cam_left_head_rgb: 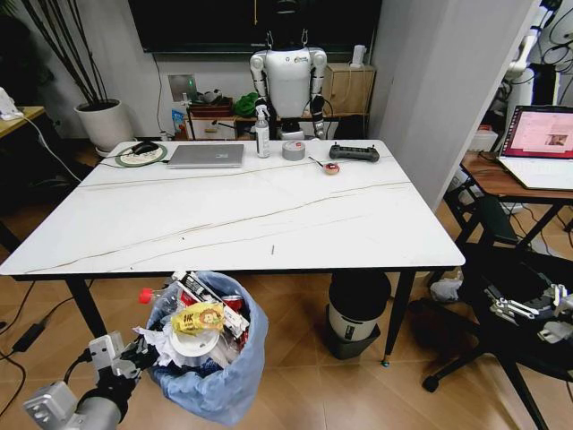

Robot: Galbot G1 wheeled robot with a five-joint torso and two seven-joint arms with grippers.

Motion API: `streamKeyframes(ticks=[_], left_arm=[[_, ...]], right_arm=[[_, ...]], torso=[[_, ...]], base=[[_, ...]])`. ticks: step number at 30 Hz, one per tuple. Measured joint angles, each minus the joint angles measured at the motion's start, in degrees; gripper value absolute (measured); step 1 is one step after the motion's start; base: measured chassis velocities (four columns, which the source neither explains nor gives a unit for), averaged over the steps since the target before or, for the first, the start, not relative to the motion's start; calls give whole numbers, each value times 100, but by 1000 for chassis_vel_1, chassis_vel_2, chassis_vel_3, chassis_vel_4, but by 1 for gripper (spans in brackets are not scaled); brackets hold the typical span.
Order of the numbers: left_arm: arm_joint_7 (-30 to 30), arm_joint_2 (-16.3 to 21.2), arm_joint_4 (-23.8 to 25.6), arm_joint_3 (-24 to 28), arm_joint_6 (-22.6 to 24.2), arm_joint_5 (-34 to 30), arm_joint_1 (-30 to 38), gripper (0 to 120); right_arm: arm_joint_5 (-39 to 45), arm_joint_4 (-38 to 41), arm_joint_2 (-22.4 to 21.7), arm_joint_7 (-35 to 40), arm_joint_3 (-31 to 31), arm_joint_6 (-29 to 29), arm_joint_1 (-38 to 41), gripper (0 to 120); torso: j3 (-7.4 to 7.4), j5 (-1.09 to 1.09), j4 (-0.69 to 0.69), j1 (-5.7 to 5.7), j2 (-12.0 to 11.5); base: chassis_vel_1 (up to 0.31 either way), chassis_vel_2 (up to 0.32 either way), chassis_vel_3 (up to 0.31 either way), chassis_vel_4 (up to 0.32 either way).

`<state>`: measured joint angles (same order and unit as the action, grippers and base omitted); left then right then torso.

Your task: Pick up the trash bin and place the trash from the table into it.

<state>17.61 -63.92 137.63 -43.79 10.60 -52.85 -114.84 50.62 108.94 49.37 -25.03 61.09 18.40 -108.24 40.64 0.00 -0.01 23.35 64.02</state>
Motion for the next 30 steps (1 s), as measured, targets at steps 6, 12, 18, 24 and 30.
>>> streamKeyframes(ticks=[6, 12, 18, 24, 30], left_arm=[[22, -51, -103, 32, -75, 250, -3, 0], [18, -107, -174, 30, -127, 577, -11, 0], [16, -117, -192, -89, -162, 804, -5, 0], [23, -110, -226, -147, -167, 821, 25, 0], [25, -138, -253, -139, -176, 833, 37, 0]], right_arm=[[1, -2, -2, 1, -4, 0, 4, 100], [3, -4, -3, 2, -7, 0, 7, 100], [5, -6, -5, 4, -10, -2, 9, 100], [6, -7, -5, 7, -10, -3, 11, 100], [8, -8, -5, 9, -11, -5, 13, 100]], torso=[[0, 0, 0, 0, 0], [0, 0, 0, 0, 0], [0, 0, 0, 1, 0], [0, 0, 0, 1, 0], [0, 0, 0, 1, 0]], base=[[0, 0, 0, 0], [0, 0, 0, 0], [0, 0, 0, 0], [0, 0, 0, 0], [0, 0, 0, 0]])
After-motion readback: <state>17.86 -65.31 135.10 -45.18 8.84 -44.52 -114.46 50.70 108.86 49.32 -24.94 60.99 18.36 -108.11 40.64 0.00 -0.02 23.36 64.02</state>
